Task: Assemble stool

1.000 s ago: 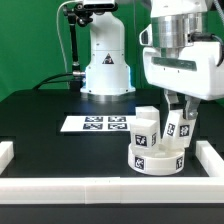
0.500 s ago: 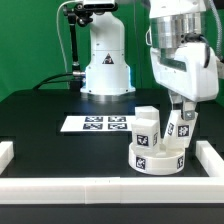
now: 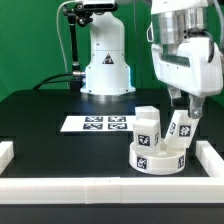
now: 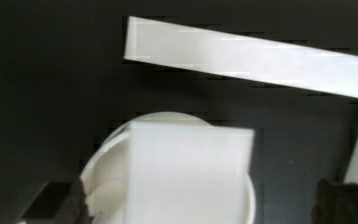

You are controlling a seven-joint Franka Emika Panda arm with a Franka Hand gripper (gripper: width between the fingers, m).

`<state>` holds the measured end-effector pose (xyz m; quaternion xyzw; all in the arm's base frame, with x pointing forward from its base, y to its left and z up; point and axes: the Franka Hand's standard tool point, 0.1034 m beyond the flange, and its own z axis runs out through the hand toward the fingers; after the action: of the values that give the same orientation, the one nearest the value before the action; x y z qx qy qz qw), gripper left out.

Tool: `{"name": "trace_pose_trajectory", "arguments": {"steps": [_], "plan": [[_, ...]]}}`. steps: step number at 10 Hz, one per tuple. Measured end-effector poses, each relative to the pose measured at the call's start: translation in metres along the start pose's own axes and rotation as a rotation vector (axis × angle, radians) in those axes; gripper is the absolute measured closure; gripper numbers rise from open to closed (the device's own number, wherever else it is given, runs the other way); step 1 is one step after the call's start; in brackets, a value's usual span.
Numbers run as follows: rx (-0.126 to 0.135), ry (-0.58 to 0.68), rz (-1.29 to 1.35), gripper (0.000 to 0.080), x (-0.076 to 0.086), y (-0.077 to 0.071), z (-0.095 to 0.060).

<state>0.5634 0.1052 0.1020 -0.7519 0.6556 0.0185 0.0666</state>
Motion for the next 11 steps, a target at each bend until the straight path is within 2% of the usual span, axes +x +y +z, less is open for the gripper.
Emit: {"name": "trace_pose_trajectory", "arguments": {"steps": [4, 8, 10, 11], "plan": [[0.0, 0.013, -0.34, 0.015, 0.0, -0.001, 0.0], [-0.002, 0.085, -0.887, 0.015, -0.009, -0.006, 0.001], [0.011, 0.097, -1.055, 0.015, -0.016, -0.007, 0.0], [0.005, 0.099, -1.13, 0.015, -0.013, -0.007, 0.001]]}}
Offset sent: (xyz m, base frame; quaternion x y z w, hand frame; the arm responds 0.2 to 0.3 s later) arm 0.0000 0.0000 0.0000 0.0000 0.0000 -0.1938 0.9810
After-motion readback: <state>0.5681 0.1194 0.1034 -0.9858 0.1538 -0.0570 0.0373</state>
